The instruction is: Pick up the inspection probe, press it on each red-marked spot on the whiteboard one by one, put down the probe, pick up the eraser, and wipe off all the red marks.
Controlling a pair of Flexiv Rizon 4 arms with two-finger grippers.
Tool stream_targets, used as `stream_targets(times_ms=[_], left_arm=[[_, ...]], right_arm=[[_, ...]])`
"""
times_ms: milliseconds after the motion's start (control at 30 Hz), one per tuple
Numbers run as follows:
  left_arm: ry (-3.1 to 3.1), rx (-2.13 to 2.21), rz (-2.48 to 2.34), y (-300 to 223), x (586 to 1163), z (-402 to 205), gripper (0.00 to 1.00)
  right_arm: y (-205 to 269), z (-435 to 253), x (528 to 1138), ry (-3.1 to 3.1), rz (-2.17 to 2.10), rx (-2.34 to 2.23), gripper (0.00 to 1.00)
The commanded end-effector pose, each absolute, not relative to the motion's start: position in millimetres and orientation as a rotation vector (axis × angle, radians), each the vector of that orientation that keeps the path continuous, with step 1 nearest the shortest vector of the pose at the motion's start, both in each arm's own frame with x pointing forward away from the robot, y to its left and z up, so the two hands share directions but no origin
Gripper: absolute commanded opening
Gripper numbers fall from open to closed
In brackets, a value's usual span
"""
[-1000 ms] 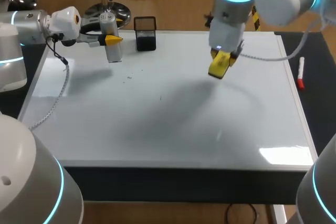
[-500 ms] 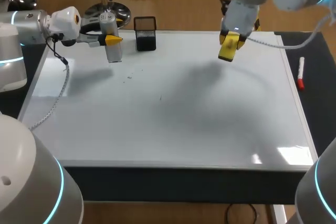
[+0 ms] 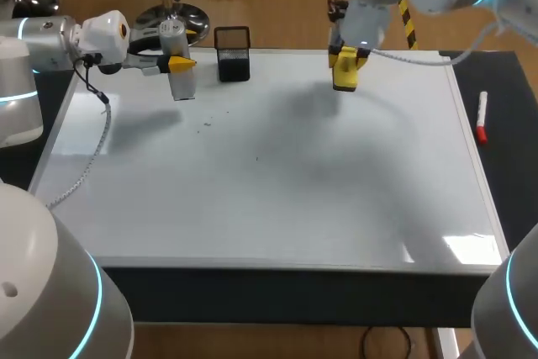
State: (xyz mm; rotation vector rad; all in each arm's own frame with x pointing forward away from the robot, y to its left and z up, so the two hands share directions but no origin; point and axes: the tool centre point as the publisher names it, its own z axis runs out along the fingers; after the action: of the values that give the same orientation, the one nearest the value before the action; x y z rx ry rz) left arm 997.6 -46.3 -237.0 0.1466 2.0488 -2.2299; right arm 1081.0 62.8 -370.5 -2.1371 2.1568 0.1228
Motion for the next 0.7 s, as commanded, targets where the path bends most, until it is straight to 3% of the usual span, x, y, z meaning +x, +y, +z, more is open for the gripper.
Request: stream_targets(times_ms=[33,700], left_arm=[[2.049,0.145,-2.227,-47,997,-236,0.0],[2.049,0.145,-2.227,-47,997,-236,0.0]], right_arm=[[83,-378,1101,2.137,0.176,-2.227,0.0],[149,-395,1138,2.088,0.237,-2.281,0.0]])
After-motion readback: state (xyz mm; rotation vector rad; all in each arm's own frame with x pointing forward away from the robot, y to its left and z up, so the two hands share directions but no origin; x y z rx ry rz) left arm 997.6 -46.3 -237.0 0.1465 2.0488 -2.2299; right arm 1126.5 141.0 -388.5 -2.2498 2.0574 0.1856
